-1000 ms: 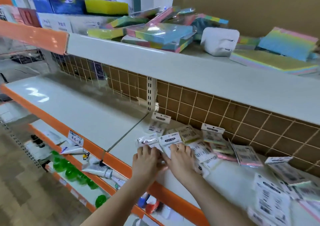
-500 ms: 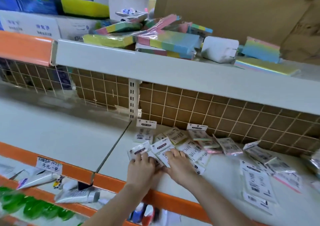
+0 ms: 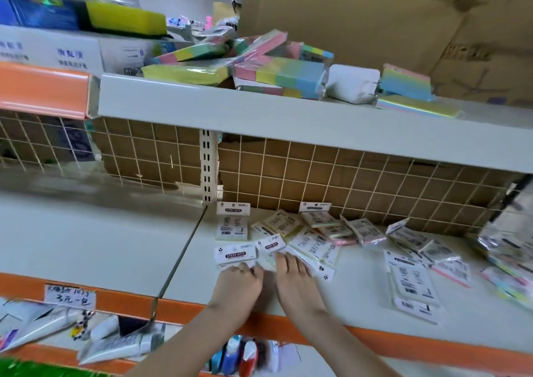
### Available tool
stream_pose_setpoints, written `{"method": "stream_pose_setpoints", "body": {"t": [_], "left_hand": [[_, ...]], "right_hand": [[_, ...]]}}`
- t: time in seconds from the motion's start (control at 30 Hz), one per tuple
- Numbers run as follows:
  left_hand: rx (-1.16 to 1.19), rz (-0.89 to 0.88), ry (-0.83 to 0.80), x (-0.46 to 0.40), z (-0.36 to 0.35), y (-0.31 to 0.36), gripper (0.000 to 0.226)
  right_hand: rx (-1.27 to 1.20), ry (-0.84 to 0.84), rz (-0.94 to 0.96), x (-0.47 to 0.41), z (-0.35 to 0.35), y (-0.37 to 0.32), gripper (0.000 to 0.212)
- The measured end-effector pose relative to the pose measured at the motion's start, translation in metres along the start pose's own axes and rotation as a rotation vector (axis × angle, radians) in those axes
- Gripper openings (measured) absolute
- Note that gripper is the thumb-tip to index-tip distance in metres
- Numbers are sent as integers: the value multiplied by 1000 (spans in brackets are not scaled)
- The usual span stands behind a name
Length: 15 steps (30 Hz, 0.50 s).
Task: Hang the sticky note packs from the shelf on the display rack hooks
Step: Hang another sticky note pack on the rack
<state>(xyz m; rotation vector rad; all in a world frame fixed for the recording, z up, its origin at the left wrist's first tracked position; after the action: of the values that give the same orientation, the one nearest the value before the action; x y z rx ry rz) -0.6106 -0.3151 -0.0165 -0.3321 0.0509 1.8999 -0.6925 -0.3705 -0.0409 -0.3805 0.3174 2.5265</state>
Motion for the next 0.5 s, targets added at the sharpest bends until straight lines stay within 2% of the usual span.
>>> {"method": "stream_pose_setpoints", "body": {"t": [0.1,0.17,0.27,0.37,0.43,0.5], "left_hand": [[27,6,-84,2,-2,-8,48],[60,71,-55,-3,-10,-19,35],[233,182,-28,-5,-6,-39,28],[634,351,-42,-9,-6,-58,17],[950,444,-107,-10,-9,-62,6],[1281,523,-194,-11,-12,-58,10]], "right_hand": [[-87,83,-67,6,6,5,59],[-173,102,-97,9,8,7,65],[-386,111,-191,17,6,14,76],[-541,197,-287,25,14,28,78],[-580,269,-328,32,21,37,63],[-553,294,-389,39,26,49,43]]}}
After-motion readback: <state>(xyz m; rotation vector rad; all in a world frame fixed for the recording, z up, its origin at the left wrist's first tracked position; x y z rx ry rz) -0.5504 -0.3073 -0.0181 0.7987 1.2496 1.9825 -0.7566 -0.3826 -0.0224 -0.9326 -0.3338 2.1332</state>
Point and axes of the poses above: each hand's wrist, its own x-axis away from the middle knuckle, its own z-axis out of the back of the hand, y = z × x, the point moved 6 cm from there along -x, towards the middle knuckle, and after that the axes turned 15 degrees about z, right-handed, at the moved point
